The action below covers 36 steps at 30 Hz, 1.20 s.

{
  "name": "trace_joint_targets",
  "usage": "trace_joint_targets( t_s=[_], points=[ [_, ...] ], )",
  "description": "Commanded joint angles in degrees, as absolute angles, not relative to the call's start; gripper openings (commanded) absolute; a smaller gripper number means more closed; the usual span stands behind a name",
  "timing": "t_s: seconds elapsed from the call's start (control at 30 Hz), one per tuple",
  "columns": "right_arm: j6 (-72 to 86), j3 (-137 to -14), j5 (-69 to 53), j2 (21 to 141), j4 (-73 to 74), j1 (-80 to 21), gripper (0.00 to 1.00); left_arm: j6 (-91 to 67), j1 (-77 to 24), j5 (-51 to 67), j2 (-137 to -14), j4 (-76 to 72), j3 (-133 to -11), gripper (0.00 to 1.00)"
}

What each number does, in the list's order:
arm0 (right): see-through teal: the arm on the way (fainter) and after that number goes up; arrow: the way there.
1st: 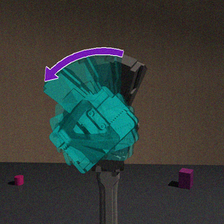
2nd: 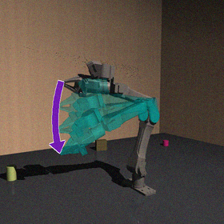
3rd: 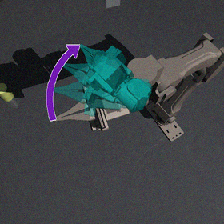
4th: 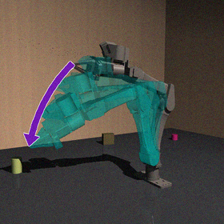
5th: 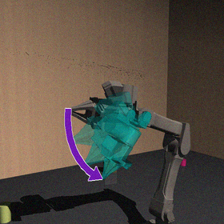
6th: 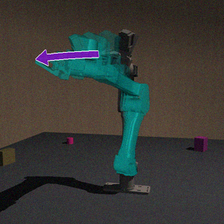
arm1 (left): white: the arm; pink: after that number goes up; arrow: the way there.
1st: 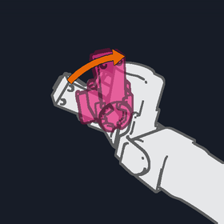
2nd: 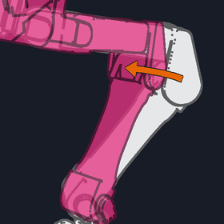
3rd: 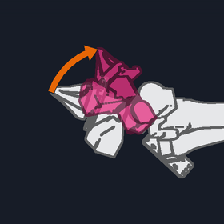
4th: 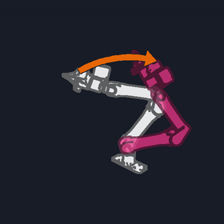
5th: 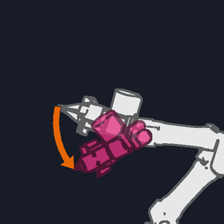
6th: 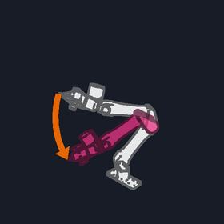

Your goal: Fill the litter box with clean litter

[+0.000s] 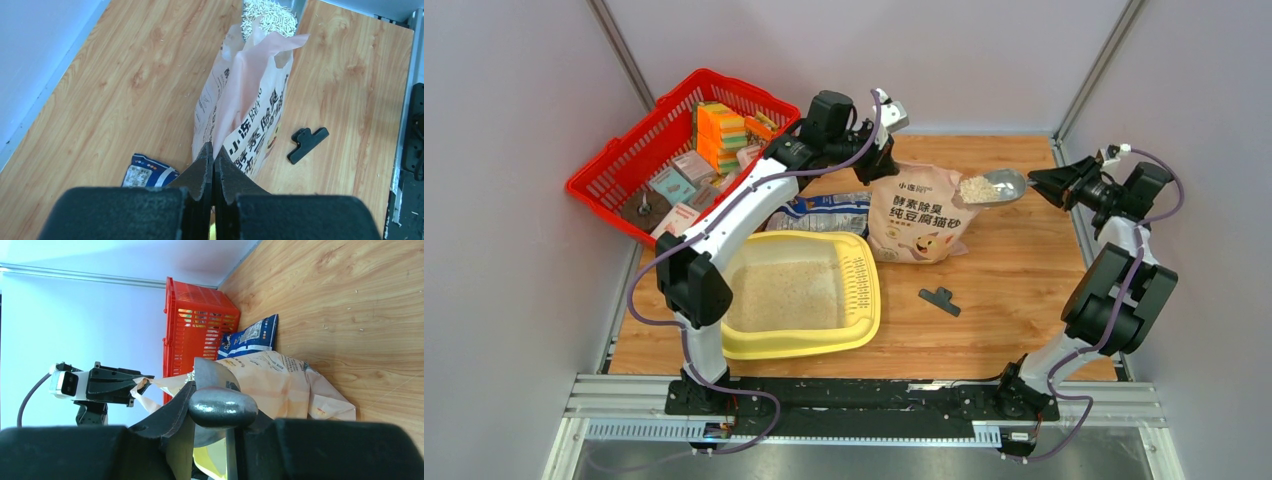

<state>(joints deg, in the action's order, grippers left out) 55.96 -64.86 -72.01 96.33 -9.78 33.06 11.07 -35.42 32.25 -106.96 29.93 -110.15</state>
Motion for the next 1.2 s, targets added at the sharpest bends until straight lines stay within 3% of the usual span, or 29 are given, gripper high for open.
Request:
trace_joint_targets(
  t_s=[0.0, 0.6, 1.17],
  points=[
    [57.8, -66.8, -75.4, 94.6, -11.6, 33.7, 0.00, 11.5, -34.5, 30.9, -105.5, 25.0, -115.1, 0.00],
    [59.3, -63.0, -78.7, 82.5, -4.4, 31.2, 0.00, 6.2, -34.1, 29.5, -108.8, 22.5, -116.5, 0.00],
    [62.9, -60.9, -69.4, 79.6, -4.8, 5.3, 0.00, -3.7, -34.1, 26.4, -104.8, 21.9, -113.1, 0.00]
  ],
)
